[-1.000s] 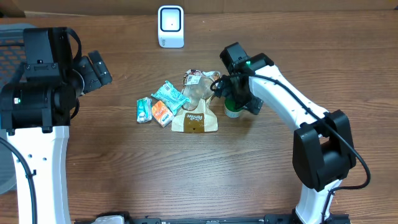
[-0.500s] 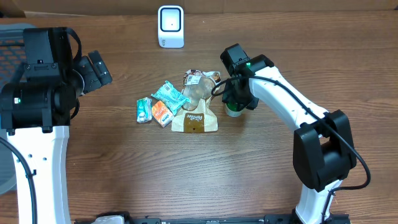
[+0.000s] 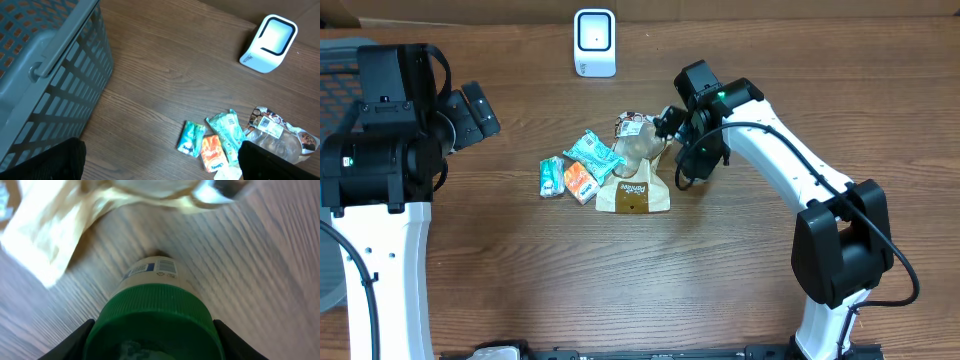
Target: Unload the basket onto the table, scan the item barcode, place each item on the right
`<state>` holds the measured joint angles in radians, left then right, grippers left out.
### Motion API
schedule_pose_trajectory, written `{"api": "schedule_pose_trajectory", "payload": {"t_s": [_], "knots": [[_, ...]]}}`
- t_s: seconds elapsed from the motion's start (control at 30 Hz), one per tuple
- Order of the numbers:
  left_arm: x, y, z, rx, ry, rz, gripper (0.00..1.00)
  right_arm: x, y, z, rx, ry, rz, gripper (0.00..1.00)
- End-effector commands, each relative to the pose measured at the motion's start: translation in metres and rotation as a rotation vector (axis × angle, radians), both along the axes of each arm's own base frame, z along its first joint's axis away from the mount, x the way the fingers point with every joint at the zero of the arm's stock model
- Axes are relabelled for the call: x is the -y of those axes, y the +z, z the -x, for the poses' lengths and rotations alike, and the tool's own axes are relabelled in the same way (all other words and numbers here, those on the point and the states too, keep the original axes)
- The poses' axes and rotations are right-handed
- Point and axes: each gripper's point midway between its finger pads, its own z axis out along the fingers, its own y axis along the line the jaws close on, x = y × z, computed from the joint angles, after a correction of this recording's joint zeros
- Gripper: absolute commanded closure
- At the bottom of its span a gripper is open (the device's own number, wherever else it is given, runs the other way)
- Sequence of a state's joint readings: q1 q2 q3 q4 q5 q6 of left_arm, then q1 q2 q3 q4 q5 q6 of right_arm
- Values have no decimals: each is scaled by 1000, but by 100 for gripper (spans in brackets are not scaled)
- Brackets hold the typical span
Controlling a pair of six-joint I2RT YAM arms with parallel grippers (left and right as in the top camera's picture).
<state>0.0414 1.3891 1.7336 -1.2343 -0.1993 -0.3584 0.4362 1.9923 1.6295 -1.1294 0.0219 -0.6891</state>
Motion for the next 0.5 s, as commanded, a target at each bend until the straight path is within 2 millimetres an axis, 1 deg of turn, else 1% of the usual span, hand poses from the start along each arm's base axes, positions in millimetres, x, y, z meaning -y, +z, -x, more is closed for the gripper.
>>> {"api": "schedule_pose_trajectory", "payload": {"t_s": [0.0, 0.07, 0.27, 0.47], "knots": [[-3, 8, 3, 21, -6, -23, 0, 1, 10, 2, 28, 253, 9, 54], [-3, 8, 3, 20, -6, -23, 1, 0, 10, 2, 27, 253, 4, 53], [-3, 8, 3, 21, -6, -23, 0, -9, 10, 7, 6, 265, -50, 41], [-3, 8, 3, 21, -5, -23, 1, -19, 11, 13, 1, 410, -98, 35]]}}
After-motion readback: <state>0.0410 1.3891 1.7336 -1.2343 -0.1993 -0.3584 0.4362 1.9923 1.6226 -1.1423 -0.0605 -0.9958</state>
